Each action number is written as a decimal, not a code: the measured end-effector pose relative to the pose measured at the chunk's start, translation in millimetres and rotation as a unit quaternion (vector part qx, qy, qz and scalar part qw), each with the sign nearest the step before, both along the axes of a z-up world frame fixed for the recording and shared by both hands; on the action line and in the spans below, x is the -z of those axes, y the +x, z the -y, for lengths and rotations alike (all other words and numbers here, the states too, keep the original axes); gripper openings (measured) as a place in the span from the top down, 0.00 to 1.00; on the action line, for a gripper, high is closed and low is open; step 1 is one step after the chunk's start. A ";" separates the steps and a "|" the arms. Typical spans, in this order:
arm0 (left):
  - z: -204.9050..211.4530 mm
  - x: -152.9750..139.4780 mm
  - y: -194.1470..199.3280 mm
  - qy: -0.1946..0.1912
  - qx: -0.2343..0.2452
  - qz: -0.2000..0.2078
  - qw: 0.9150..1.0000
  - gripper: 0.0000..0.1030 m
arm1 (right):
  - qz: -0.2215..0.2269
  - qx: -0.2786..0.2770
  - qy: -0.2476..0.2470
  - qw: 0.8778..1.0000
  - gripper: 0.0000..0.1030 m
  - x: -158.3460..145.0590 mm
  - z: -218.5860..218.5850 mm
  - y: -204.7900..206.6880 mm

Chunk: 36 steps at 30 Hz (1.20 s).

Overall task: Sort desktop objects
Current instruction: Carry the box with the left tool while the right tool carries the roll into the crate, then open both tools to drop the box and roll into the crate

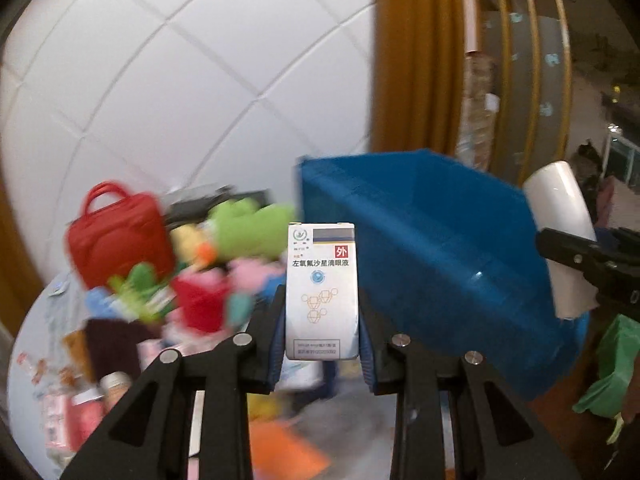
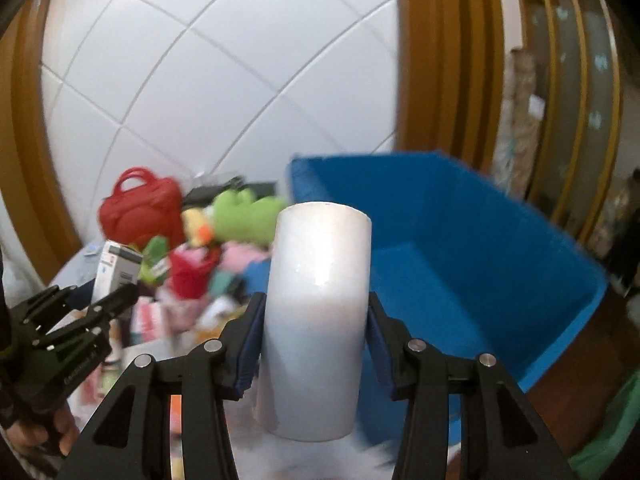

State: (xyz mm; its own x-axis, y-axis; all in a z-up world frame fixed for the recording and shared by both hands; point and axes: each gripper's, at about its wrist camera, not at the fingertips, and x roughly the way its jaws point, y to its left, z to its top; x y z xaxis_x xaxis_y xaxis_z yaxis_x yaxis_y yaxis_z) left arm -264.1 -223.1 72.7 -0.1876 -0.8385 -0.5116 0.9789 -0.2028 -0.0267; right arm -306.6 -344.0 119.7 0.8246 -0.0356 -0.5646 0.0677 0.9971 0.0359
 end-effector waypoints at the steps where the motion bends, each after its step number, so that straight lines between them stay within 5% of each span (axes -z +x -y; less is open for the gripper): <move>1: 12.0 -5.0 -25.6 -0.001 -0.025 -0.003 1.000 0.71 | -0.002 -0.018 -0.007 1.000 0.55 -4.1 18.0 4.5; 5: 67.3 -26.8 -110.8 0.031 -0.037 -0.005 0.999 0.71 | -0.036 -0.040 -0.050 0.997 0.55 -12.8 106.5 48.4; 11: 159.5 -21.5 -196.4 0.180 -0.040 0.008 0.983 0.71 | -0.124 -0.103 -0.068 0.985 0.55 -6.6 208.6 128.6; 16: 212.6 28.5 -241.8 0.296 -0.082 0.059 0.950 0.71 | -0.212 -0.138 -0.066 0.965 0.55 25.7 242.3 193.7; 20: 238.4 93.7 -246.3 0.415 -0.089 0.054 0.904 0.71 | -0.305 -0.254 -0.091 0.913 0.55 94.7 238.5 221.7; 22: 243.3 111.8 -248.8 0.441 -0.091 0.060 0.891 0.71 | -0.363 -0.260 -0.098 0.890 0.55 134.4 235.1 228.2; 26: 239.7 121.4 -260.2 0.450 -0.086 0.080 0.885 0.71 | -0.448 -0.290 -0.101 0.840 0.55 180.8 235.9 227.1; 32: 244.7 113.8 -262.6 0.444 -0.089 0.087 0.887 0.69 | -0.445 -0.307 -0.138 0.830 0.54 172.7 247.7 217.8; 36: 244.9 103.4 -261.8 0.426 -0.097 0.085 0.896 0.45 | -0.419 -0.315 -0.154 0.838 0.54 156.2 260.2 214.0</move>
